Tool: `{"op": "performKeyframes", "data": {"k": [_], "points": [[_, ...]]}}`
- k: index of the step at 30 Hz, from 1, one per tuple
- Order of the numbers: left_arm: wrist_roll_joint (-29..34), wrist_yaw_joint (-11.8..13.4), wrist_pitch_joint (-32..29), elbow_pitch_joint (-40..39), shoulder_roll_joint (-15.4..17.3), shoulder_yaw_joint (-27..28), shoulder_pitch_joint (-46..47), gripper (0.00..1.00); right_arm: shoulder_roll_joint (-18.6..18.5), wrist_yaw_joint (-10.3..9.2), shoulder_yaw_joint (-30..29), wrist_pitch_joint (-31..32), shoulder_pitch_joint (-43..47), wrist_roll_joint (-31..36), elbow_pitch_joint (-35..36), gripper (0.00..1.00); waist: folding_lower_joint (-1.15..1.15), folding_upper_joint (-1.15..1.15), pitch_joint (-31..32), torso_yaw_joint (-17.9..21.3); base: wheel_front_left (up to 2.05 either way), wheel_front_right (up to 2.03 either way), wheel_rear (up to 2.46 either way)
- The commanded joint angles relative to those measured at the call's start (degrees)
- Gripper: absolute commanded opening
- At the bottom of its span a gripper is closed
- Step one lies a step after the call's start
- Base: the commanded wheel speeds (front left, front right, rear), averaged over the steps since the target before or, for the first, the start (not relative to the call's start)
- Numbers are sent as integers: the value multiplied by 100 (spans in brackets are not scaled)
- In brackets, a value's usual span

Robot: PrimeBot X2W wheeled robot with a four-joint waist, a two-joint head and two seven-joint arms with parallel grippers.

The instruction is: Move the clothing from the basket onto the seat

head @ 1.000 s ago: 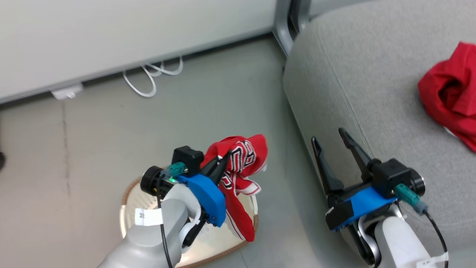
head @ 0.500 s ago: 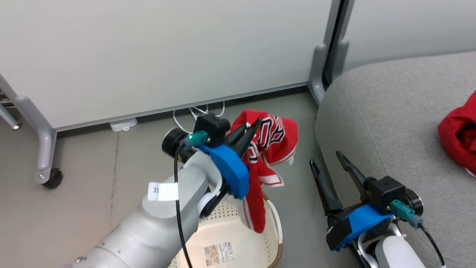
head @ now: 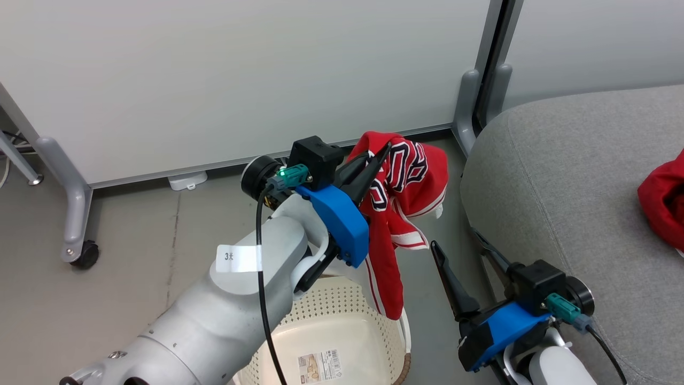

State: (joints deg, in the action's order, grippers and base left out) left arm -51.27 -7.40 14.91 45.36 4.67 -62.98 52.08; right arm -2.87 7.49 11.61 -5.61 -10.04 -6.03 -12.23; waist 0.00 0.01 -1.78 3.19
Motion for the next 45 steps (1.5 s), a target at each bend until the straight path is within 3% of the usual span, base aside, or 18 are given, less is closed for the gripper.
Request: {"op": "performKeyframes", "data": {"k": [1, 13, 22, 33, 34, 35, 36, 45], "points": [[27, -15, 41, 9, -7, 17, 38, 0, -2, 1, 30, -5, 76, 29, 0, 100, 0, -1, -6, -2, 0, 0, 0], [-85, -16, 41, 21, -68, -147, 47, 0, -3, 1, 760, 25, -435, -332, -435, 100, 0, -1, -85, -94, 0, 0, 0], [-184, -16, 37, -18, -110, -295, 145, 0, -5, 1, 1515, -178, -1290, -912, -1415, 100, 0, -1, -188, -195, 0, 0, 0], [-271, -16, 37, -48, -135, -460, 214, 0, -5, 1, 1973, -612, -2154, -1411, -2640, 100, 0, -1, -213, -296, 0, 0, 0], [-287, -16, 37, -48, -135, -477, 215, 0, -5, 1, 2028, -619, -2203, -1491, -2728, 49, 0, -1, -209, -301, 0, 0, 0], [-303, -16, 37, -51, -136, -490, 213, 0, -5, 1, 2077, -641, -2254, -1544, -2806, 17, 0, -1, -203, -303, 0, 0, 0], [-311, -16, 37, -54, -137, -497, 210, 0, -5, 1, 2119, -665, -2307, -1594, -2876, 0, 0, -1, -200, -304, 0, 0, 0], [-362, -16, 37, -59, -116, -525, 140, 0, -5, 1, 2331, -866, -2513, -1841, -3300, 0, 0, -1, -135, -275, 0, 0, 0]]}}
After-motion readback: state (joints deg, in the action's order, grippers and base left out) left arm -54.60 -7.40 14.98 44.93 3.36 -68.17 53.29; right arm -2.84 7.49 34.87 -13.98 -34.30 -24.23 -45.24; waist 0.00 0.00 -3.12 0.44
